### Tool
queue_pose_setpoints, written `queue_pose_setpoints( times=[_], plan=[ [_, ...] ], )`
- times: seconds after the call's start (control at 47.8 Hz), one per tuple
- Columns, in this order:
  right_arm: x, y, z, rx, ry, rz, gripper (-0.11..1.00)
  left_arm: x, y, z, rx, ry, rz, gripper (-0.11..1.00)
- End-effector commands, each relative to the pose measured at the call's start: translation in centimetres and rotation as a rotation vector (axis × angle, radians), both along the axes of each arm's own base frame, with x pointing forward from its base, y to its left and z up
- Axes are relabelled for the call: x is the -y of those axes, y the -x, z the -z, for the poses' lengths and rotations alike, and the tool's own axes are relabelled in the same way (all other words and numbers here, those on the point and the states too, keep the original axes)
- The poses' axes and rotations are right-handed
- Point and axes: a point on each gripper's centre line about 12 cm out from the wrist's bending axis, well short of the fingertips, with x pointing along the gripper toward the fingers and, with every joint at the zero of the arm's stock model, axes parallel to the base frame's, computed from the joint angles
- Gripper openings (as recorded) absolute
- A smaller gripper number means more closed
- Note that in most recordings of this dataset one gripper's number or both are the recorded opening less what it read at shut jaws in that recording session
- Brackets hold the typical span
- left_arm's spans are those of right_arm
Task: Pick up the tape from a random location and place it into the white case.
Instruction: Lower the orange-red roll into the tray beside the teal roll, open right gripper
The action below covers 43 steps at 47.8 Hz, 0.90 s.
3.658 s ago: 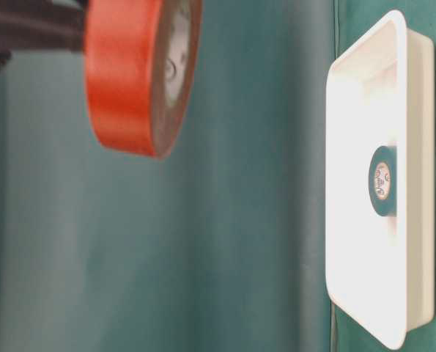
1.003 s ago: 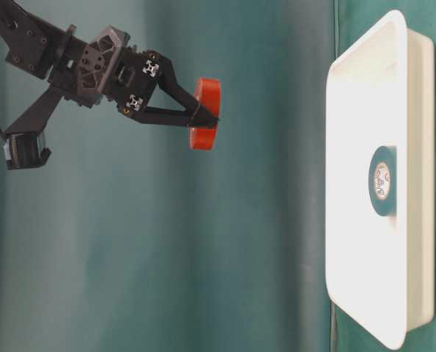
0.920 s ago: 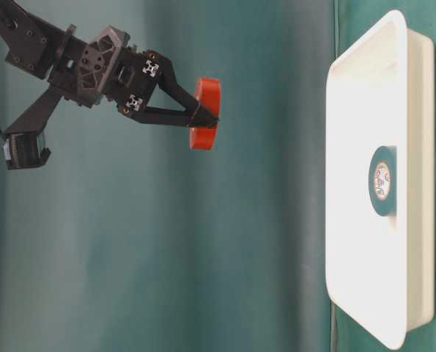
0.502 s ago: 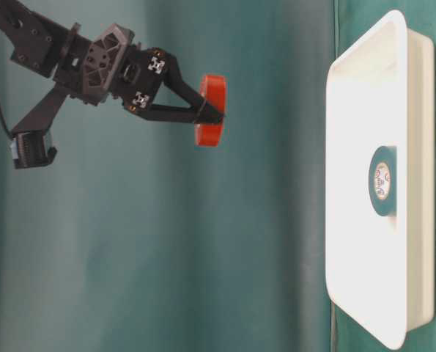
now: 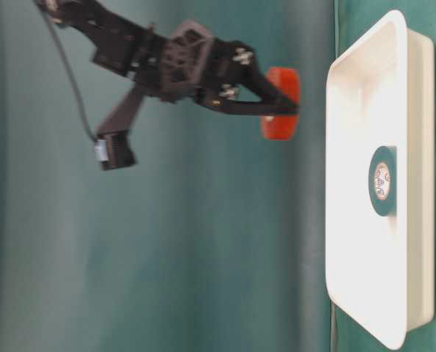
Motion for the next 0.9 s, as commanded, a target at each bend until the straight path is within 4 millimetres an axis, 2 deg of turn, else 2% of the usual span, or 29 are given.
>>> queue_pose_setpoints(
  times=[0.0,0.23,0.355,0.69,0.878],
  plan=[
    [0.2,-0.5,0.5,0.026,0.003,-0.002,0.32,0.0,-0.2,-0.5,0.013,0.003,-0.001,0.97],
    [0.9,-0.8,4.5,0.013,-0.012,-0.002,0.32,0.0,-0.2,-0.4,0.011,0.003,-0.001,0.97],
    [1.1,-0.9,5.8,0.02,-0.016,0.0,0.32,0.0,-0.2,-0.4,0.008,0.004,-0.001,0.97],
    [1.1,-1.4,8.0,0.013,-0.033,0.004,0.32,0.0,-0.2,-0.4,0.008,0.004,-0.001,0.97],
    [1.1,-1.4,8.0,0.013,-0.035,0.005,0.32,0.0,-0.2,-0.4,0.008,0.004,-0.001,0.97]
  ],
)
